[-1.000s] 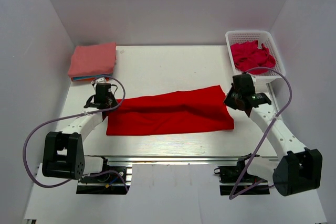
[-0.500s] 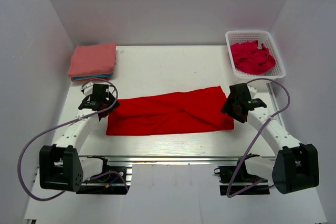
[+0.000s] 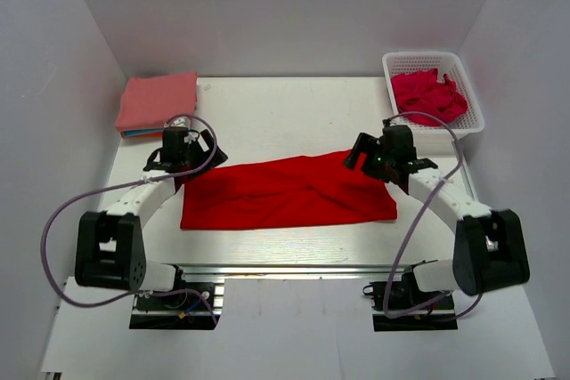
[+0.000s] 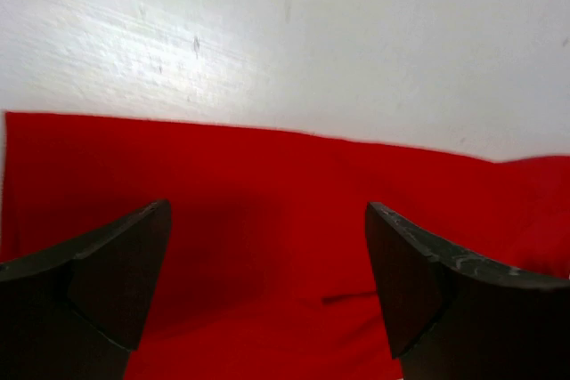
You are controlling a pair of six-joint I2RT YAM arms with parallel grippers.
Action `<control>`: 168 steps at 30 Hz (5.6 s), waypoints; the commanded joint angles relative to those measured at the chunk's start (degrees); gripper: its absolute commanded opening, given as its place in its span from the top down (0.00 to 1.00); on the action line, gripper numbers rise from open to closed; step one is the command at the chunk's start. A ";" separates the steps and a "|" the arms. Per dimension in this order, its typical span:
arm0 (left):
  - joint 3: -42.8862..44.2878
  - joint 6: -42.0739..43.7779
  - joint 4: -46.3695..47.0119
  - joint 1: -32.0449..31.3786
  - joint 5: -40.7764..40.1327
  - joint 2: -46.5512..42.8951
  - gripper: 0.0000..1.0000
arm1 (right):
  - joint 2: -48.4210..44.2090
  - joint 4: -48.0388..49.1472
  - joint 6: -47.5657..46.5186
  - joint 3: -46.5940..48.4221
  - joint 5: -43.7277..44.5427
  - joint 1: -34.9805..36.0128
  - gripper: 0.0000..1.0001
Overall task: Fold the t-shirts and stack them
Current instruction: Rotate the tshirt 80 degrees, then grab the bottom of the folded rectangular tshirt with both arms
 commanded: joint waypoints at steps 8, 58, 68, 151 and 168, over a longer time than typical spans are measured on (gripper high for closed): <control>-5.68 1.03 -2.83 -0.13 0.73 5.54 0.01 | 17.46 3.39 3.30 3.20 -1.78 -0.46 0.09; 12.89 9.47 -15.18 -21.84 -10.86 -5.79 0.01 | 44.92 -21.39 -12.63 59.49 7.37 10.61 0.09; 7.68 8.76 -10.91 -21.84 -15.11 -3.80 0.01 | 54.10 -22.88 -11.74 61.57 9.57 14.31 0.09; -9.64 11.05 4.03 -22.98 16.19 8.27 1.00 | 12.83 7.52 -0.04 -9.17 -21.52 23.89 1.00; -11.06 7.27 3.31 -22.98 15.92 -11.61 1.00 | 6.49 -3.02 -10.68 -3.65 -20.68 25.74 1.00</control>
